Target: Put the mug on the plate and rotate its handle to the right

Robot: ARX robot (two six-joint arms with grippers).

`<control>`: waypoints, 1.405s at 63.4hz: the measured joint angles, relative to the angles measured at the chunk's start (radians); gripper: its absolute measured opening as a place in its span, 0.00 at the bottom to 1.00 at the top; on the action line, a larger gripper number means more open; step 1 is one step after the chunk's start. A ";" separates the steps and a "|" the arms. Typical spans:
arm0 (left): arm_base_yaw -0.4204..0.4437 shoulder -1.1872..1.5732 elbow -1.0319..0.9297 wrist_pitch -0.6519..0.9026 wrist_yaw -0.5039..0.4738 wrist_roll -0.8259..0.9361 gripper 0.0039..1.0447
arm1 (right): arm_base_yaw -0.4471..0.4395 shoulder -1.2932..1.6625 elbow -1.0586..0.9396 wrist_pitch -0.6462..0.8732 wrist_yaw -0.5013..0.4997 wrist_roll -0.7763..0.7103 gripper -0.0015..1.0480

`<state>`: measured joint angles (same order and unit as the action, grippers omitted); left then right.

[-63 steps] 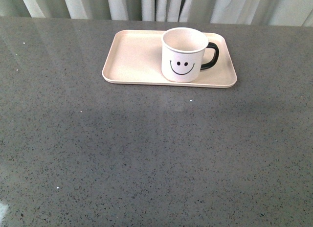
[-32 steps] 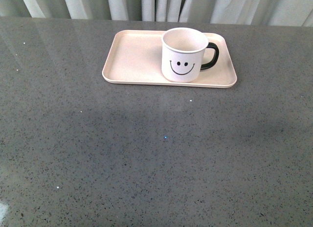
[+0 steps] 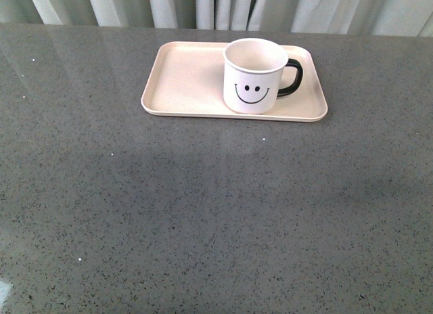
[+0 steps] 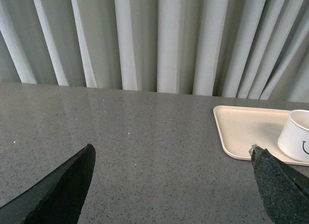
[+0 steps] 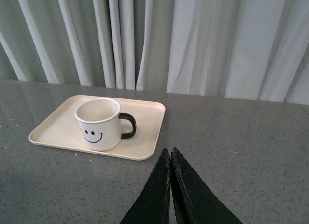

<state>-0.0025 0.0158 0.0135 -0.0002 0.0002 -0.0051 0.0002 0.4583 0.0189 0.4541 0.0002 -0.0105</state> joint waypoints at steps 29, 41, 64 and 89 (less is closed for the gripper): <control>0.000 0.000 0.000 0.000 0.000 0.000 0.91 | 0.000 -0.204 0.000 -0.198 0.000 0.000 0.02; 0.000 0.000 0.000 0.000 0.000 0.000 0.91 | 0.000 -0.255 0.000 -0.249 0.000 0.000 0.02; 0.000 0.000 0.000 0.000 0.000 0.000 0.91 | 0.000 -0.450 0.000 -0.451 0.000 0.000 0.02; 0.000 0.000 0.000 0.000 0.000 0.000 0.91 | 0.000 -0.453 0.000 -0.452 0.000 0.000 0.45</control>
<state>-0.0025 0.0158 0.0135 -0.0002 0.0002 -0.0048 0.0006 0.0055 0.0189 0.0017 0.0002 -0.0105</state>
